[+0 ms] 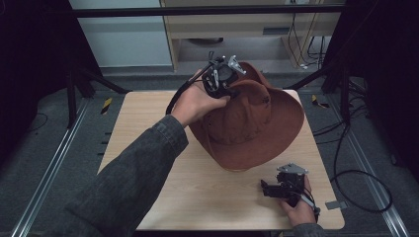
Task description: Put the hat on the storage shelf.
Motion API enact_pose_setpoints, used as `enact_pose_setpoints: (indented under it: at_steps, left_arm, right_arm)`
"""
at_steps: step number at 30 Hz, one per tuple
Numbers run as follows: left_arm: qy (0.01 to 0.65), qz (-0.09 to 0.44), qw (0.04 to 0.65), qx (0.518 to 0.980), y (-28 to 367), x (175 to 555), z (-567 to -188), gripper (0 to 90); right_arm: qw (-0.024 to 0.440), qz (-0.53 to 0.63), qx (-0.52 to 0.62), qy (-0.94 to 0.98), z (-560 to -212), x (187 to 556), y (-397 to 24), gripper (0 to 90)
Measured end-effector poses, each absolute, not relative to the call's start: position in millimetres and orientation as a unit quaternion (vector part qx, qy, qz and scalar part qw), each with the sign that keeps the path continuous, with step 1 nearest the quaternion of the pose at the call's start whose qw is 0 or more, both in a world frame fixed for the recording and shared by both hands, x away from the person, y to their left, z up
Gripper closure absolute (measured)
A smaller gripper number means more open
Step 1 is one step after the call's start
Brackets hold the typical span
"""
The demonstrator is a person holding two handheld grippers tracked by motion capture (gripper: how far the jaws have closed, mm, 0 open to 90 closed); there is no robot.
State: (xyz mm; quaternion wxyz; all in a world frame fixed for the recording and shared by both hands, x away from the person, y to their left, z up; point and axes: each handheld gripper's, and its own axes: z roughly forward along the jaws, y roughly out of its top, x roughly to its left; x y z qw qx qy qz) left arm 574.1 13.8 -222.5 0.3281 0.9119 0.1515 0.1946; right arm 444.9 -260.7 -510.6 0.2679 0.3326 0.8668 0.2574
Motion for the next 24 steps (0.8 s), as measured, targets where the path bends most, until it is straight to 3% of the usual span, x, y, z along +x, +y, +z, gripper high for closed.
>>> enact_pose_setpoints:
  at_steps: [11,24]
  left_arm:
    - [0.154,0.188,0.330,0.912,7,575,-230,84.6]
    - [0.173,0.205,0.346,0.899,11,573,-237,61.3]
  right_arm:
    - [0.268,0.258,0.333,0.867,-511,445,-261,0.7]
    - [0.268,0.257,0.334,0.866,-511,445,-261,0.7]
